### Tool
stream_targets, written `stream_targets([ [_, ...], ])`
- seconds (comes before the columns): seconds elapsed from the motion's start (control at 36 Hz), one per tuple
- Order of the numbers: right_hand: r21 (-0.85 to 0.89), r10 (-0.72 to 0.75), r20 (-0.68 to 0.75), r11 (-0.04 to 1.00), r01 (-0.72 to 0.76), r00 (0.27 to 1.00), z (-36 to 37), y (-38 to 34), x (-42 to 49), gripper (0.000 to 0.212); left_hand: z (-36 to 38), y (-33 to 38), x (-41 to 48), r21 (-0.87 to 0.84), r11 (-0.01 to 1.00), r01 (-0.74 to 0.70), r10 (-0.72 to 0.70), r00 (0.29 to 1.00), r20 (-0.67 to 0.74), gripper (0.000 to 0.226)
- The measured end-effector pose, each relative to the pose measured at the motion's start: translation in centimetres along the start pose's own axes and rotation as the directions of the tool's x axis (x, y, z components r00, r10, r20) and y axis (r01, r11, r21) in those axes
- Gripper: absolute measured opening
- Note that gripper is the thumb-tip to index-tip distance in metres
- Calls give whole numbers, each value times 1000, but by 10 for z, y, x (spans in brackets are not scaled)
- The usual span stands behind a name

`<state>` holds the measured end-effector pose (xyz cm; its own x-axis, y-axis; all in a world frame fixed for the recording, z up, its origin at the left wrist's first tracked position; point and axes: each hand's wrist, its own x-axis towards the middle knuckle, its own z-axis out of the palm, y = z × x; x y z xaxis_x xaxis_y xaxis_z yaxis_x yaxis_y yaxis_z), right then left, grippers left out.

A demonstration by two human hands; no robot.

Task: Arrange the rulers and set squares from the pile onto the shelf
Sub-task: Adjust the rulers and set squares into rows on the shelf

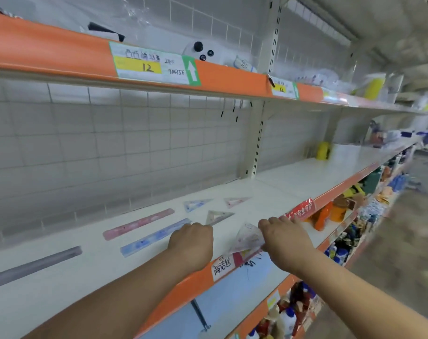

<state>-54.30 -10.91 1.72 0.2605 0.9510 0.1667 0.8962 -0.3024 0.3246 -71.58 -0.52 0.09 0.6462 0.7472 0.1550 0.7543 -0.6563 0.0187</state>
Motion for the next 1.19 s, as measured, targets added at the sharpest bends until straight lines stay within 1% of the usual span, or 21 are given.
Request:
stream_targets([
  [0.11,12,6,-25,1000,-6,1000,2,16,25,39,3,5,31,22,1000,2,-1,1000,-7,23],
  [0.28,38,-32,-9,999,32,999,19,25,62,37,13,7,59,35,998,46,-48,998,41,25],
  [0.36,55,-79,1,995,79,997,29,24,85,38,16,3,67,59,994,92,-96,993,73,23],
  [0.47,90,-175,-17,980,176,984,42,19,120,34,17,-6,78,73,977,200,-206,974,91,21],
  [0.61,98,-309,-15,946,309,951,55,13,161,32,19,-15,84,109,937,333,-344,933,103,28],
  [0.69,151,-378,-7,915,374,926,61,11,182,34,20,-15,89,115,894,433,-444,890,102,29],
  [0.83,184,-478,15,865,467,878,65,7,208,36,24,-10,93,110,831,545,-554,828,86,28],
  [0.97,232,-542,49,823,518,839,71,4,220,39,29,-2,91,121,782,611,-622,779,83,27],
  [1.06,250,-567,72,807,535,821,72,4,223,42,28,2,92,121,765,632,-642,763,72,27],
  [1.19,275,-579,85,796,540,811,73,6,227,35,26,7,92,122,752,648,-657,751,61,28],
])
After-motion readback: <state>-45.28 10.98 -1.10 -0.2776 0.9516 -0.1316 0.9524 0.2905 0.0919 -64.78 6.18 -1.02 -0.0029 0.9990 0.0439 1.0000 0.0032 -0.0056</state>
